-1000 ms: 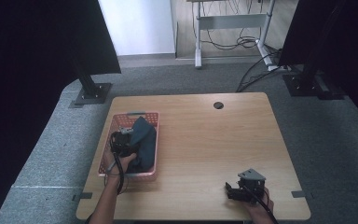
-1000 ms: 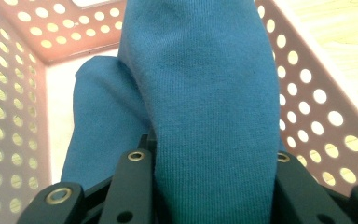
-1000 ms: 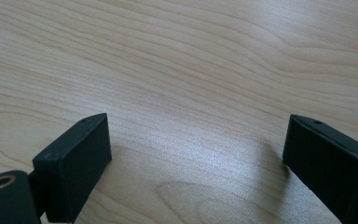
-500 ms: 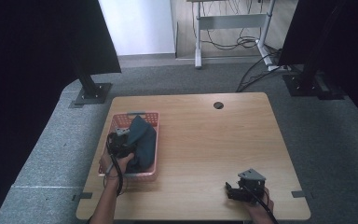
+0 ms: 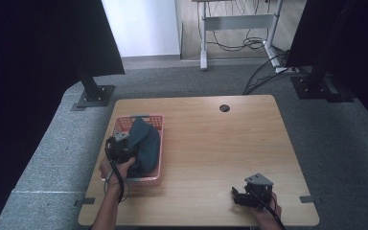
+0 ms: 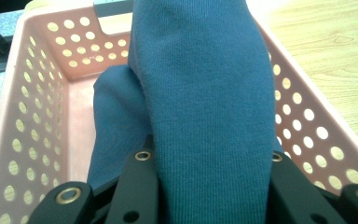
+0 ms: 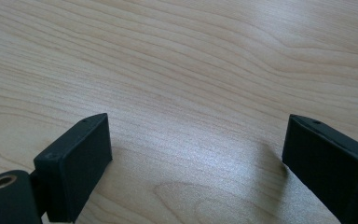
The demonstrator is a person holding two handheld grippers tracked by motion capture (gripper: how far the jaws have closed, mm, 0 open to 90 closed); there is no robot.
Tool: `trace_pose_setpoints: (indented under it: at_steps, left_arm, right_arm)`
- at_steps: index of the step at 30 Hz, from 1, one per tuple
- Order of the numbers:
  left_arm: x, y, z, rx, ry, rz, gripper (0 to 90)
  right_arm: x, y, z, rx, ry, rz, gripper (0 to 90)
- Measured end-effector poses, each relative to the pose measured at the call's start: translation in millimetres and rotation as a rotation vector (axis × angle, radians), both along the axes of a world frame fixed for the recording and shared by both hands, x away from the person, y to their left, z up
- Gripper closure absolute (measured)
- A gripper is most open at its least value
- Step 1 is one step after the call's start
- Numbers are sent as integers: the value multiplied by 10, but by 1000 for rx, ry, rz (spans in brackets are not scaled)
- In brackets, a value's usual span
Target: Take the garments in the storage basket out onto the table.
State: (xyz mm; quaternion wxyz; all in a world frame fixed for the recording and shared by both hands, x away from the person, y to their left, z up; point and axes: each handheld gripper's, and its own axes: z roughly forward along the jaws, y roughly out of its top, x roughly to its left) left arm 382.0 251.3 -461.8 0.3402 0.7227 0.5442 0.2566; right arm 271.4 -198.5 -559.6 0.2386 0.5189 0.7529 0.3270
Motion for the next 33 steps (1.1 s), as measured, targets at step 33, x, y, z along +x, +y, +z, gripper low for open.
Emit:
trace_pose_setpoints:
  at_steps: [33]
  left_arm:
    - [-223,-20,331,-24,-126,-21,709]
  right_arm:
    - [0,-1,0,0,-1,-2,80]
